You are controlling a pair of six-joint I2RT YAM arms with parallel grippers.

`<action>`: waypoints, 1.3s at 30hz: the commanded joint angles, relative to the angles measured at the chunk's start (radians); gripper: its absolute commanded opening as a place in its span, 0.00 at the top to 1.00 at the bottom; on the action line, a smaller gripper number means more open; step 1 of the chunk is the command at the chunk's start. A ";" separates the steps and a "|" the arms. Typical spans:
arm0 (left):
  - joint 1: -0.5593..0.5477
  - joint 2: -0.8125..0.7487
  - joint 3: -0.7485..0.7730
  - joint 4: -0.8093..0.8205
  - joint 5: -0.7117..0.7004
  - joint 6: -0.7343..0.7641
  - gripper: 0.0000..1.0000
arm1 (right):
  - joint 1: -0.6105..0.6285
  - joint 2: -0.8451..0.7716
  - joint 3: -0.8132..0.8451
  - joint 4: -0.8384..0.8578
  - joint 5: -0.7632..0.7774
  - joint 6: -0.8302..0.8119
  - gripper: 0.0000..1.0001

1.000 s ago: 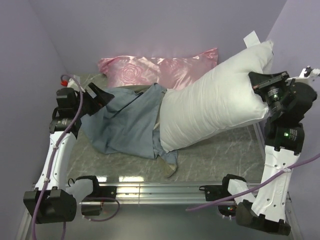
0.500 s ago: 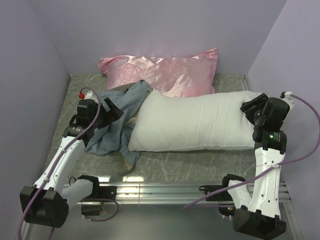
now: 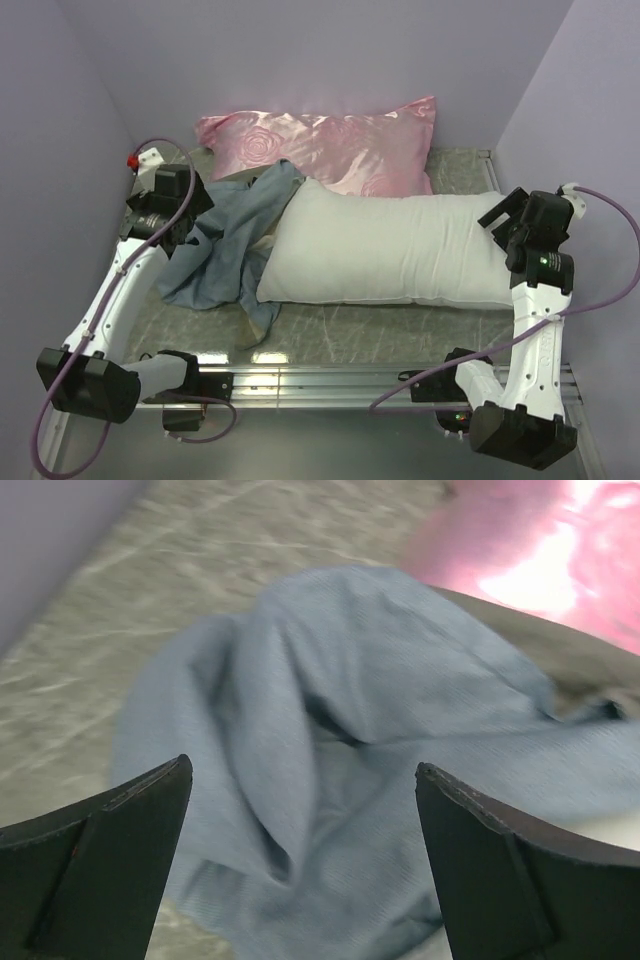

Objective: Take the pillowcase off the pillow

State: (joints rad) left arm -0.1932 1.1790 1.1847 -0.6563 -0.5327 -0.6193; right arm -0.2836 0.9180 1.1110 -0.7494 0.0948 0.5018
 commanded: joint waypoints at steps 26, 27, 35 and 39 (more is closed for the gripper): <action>-0.123 -0.220 -0.045 0.064 0.396 0.089 0.01 | 0.277 -0.131 0.044 0.021 -0.219 0.078 0.00; -0.127 -0.249 -0.053 0.064 0.392 0.084 0.01 | 0.338 -0.133 0.039 0.033 -0.155 0.090 0.00; -0.130 -0.390 -0.187 0.069 0.447 0.098 0.01 | 0.791 -0.142 -0.054 0.140 0.121 0.165 0.00; -0.130 -0.458 -0.244 0.086 0.465 0.104 0.01 | 0.882 -0.162 -0.105 0.170 0.187 0.159 0.00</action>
State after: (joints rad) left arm -0.3206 0.7628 0.9707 -0.6090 -0.1040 -0.5346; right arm 0.5602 0.7818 1.0321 -0.6590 0.1734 0.6437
